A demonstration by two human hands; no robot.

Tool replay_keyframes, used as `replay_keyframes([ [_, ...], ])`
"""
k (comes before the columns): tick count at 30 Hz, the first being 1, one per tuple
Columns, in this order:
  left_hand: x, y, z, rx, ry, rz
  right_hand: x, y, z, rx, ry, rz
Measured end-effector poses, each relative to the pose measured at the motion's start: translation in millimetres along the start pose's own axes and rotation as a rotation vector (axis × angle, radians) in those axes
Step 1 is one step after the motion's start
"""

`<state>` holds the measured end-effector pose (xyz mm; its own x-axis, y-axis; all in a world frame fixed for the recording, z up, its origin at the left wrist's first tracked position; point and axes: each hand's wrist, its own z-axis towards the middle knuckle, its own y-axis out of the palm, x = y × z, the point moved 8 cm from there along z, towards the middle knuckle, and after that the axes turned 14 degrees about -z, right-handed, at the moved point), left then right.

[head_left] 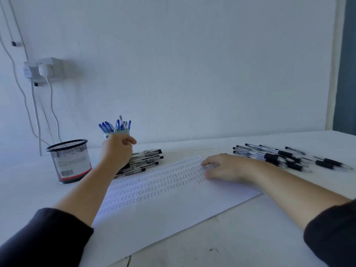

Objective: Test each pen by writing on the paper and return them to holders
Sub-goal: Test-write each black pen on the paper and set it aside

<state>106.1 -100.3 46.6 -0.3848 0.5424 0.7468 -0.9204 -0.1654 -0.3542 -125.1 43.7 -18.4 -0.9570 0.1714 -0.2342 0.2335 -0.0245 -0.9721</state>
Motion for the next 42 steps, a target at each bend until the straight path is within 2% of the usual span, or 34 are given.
replay_keyframes([
  [3, -10.5, 1.6, 1.3, -0.003, 0.026, 0.162, 4.3, 1.7, 0.2, -0.005, 0.009, 0.053],
  [8, -13.0, 38.8, -11.2, -0.238, 0.123, 0.400, 7.6, 5.6, 1.5, -0.023, 0.013, 0.119],
  [11, -18.3, 51.8, -13.2, -0.324, 0.151, 0.531, 9.5, 6.6, 4.1, -0.032, 0.015, 0.098],
  [17, -14.5, 55.0, -16.9, -0.332, 0.191, 0.642, 12.1, 7.5, 5.8, -0.044, 0.011, 0.107],
  [19, -8.3, 51.9, -17.3, -0.271, 0.213, 0.590, 11.6, 7.6, 6.3, -0.050, 0.004, 0.096],
  [22, 11.5, 42.1, -18.0, -0.135, 0.230, 0.284, 11.9, 7.9, 8.2, -0.063, -0.005, 0.078],
  [24, 21.6, 40.7, -22.3, -0.113, 0.203, 0.178, 12.6, 8.0, 9.1, -0.070, -0.005, 0.075],
  [28, 32.2, 51.7, -40.3, -0.209, 0.172, 0.321, 14.9, 7.5, 12.6, -0.056, -0.005, 0.077],
  [34, 52.3, 60.6, -56.7, -0.208, 0.308, 0.561, 17.6, 8.5, 15.6, -0.048, -0.013, 0.089],
  [37, 56.3, 61.4, -60.9, -0.196, 0.342, 0.558, 17.8, 9.2, 16.6, -0.049, -0.020, 0.090],
  [42, 59.1, 53.5, -62.3, -0.174, 0.354, 0.369, 18.0, 9.5, 18.1, -0.041, -0.021, 0.116],
])
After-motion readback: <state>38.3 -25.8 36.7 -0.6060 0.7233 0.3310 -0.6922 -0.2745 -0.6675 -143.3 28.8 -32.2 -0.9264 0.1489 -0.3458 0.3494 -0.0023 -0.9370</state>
